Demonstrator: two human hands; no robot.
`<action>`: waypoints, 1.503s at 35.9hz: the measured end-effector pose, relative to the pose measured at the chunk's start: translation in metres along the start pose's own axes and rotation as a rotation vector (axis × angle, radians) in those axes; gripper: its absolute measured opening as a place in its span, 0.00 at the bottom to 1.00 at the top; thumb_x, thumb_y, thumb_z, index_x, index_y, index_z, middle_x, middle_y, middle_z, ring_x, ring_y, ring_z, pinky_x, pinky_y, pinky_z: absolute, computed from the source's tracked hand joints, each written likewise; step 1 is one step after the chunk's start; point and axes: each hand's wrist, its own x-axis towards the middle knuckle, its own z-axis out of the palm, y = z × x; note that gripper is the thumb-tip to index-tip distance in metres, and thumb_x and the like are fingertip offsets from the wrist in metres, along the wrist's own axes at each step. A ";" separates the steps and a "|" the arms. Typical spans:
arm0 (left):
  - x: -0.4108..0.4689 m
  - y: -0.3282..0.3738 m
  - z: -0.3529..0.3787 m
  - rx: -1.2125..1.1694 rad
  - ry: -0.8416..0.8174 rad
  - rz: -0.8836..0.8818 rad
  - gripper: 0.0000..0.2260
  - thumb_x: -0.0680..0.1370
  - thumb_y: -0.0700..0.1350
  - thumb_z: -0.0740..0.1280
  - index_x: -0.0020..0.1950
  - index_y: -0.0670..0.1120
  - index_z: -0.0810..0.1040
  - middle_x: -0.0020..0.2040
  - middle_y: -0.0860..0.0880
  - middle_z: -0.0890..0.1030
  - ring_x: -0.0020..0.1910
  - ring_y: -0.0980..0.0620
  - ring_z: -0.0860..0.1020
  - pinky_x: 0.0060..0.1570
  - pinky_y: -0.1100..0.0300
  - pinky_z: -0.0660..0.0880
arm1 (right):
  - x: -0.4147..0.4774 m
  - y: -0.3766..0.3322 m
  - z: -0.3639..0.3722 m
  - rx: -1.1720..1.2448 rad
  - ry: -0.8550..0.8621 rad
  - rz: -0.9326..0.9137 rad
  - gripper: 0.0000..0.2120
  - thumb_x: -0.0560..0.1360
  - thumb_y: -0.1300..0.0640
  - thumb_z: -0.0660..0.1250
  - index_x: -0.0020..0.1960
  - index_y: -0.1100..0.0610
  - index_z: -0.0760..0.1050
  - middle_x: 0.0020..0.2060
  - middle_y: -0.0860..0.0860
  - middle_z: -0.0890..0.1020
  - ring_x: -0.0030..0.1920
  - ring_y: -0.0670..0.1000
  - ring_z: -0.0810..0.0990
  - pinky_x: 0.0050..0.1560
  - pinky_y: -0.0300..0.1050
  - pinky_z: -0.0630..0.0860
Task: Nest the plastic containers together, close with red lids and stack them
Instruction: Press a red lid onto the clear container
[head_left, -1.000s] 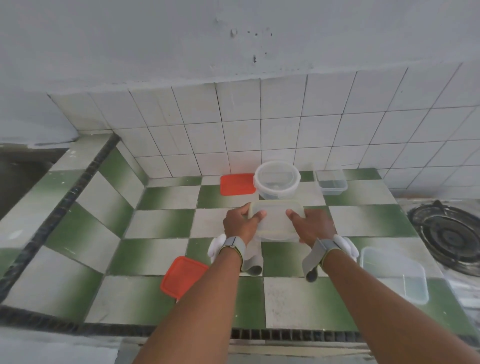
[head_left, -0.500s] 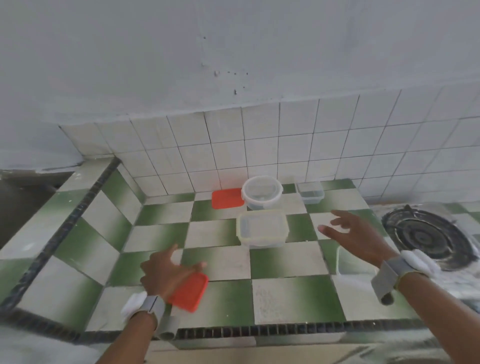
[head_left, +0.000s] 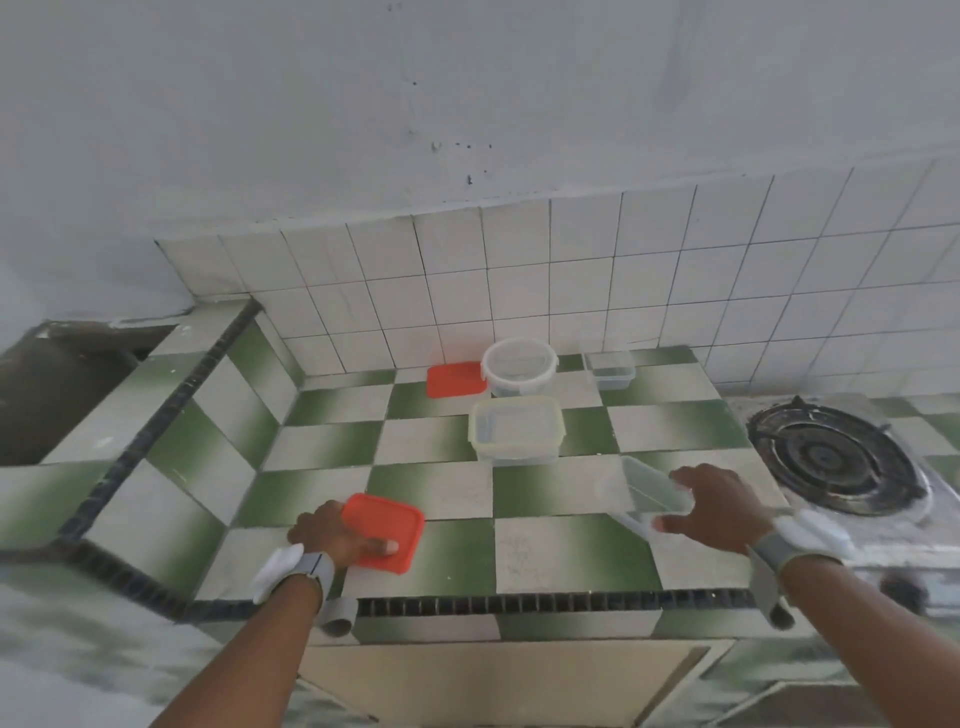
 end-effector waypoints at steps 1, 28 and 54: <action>-0.007 0.006 0.000 -0.033 0.005 0.018 0.42 0.50 0.70 0.80 0.56 0.47 0.84 0.53 0.46 0.87 0.53 0.44 0.84 0.56 0.51 0.81 | -0.002 -0.006 0.006 0.013 -0.002 -0.015 0.30 0.69 0.43 0.74 0.67 0.53 0.74 0.59 0.51 0.81 0.57 0.52 0.78 0.55 0.42 0.73; -0.074 0.140 0.095 -0.933 -0.066 0.033 0.08 0.70 0.41 0.81 0.43 0.43 0.84 0.44 0.41 0.87 0.39 0.45 0.86 0.37 0.52 0.85 | -0.001 -0.042 0.027 0.642 0.060 0.132 0.16 0.77 0.53 0.62 0.45 0.64 0.82 0.42 0.60 0.87 0.39 0.59 0.86 0.47 0.55 0.83; -0.090 0.139 0.104 -0.506 0.141 0.210 0.08 0.70 0.52 0.79 0.46 0.52 0.89 0.41 0.51 0.89 0.44 0.48 0.87 0.52 0.51 0.83 | -0.016 -0.053 0.048 0.589 0.034 0.128 0.15 0.75 0.47 0.69 0.59 0.51 0.84 0.46 0.53 0.88 0.51 0.56 0.85 0.56 0.47 0.79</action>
